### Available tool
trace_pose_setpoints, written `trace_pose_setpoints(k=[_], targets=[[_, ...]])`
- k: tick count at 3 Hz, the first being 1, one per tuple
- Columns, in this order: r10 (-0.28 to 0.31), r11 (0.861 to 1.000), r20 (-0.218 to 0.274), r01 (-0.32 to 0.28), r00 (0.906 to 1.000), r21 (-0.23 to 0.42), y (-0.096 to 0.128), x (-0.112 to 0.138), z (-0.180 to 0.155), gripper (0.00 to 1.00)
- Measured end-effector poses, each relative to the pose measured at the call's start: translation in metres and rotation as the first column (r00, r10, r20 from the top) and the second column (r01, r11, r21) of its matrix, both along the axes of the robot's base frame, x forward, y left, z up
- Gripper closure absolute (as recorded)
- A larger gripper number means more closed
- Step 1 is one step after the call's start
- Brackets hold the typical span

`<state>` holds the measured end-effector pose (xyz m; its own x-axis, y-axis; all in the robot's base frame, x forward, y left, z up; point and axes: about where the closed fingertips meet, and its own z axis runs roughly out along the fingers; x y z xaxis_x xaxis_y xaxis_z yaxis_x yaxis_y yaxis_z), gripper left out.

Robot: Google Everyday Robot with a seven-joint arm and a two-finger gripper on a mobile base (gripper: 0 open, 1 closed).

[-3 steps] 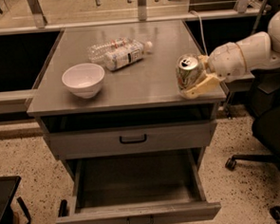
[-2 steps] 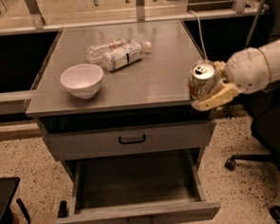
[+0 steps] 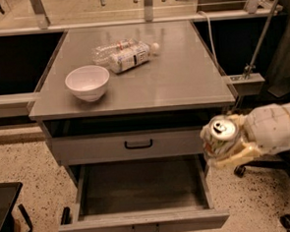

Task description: Place 7up can into middle drawer

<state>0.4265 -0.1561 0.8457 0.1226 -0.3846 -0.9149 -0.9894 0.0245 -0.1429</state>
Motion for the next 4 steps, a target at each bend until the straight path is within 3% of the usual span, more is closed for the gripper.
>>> trace_pose_setpoints(k=[1, 2, 3, 4], targets=[[-0.005, 1.000, 0.068, 0.007, 0.9977, -0.025, 0.008, 0.009, -0.061, 1.00], [-0.081, 0.997, 0.189, 0.083, 0.9787, -0.005, 0.007, 0.051, -0.097, 1.00], [-0.130, 0.991, 0.245, 0.134, 0.9606, 0.001, 0.004, 0.073, -0.113, 1.00], [-0.130, 0.991, 0.246, 0.134, 0.9606, 0.001, 0.004, 0.073, -0.112, 1.00]])
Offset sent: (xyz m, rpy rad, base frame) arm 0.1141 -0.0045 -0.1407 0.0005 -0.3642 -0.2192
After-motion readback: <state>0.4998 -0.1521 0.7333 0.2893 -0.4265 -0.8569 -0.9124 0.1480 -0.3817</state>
